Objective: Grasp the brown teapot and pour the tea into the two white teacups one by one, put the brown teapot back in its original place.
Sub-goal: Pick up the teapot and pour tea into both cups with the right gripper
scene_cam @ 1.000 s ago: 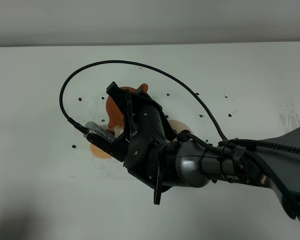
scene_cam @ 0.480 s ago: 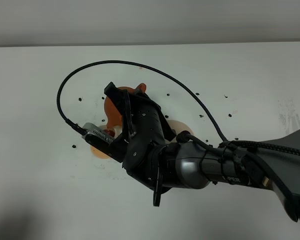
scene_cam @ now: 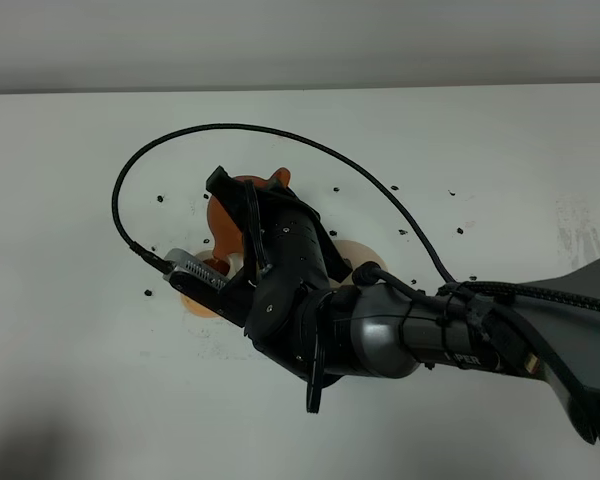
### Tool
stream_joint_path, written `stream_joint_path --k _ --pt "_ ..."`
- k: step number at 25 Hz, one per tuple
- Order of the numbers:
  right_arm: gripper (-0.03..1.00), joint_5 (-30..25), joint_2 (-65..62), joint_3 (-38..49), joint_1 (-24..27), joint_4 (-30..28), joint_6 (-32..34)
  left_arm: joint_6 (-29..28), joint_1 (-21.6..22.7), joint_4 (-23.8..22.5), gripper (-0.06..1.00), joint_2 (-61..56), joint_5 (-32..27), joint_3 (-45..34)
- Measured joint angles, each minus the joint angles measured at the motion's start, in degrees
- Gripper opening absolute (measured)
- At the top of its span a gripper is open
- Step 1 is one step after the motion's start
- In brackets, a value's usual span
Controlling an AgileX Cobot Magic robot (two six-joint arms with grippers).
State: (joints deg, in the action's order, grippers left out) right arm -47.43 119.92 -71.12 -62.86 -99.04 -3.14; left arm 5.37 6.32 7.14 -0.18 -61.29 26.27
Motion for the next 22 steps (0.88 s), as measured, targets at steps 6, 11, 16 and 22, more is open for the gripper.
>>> stream_joint_path --k 6,11,16,22 --pt "0.12 0.10 0.00 0.00 0.00 0.00 -0.34 0.00 0.00 0.00 0.51 0.00 0.00 0.00" --pt "0.12 0.10 0.00 0.00 0.00 0.00 -0.45 0.00 0.00 0.00 0.51 0.00 0.00 0.00" --pt "0.12 0.12 -0.77 0.00 0.00 0.00 -0.45 -0.07 0.00 0.00 0.51 0.00 0.00 0.00" --pt "0.12 0.12 -1.04 0.00 0.00 0.00 -0.50 -0.07 0.00 0.00 0.51 0.00 0.00 0.00"
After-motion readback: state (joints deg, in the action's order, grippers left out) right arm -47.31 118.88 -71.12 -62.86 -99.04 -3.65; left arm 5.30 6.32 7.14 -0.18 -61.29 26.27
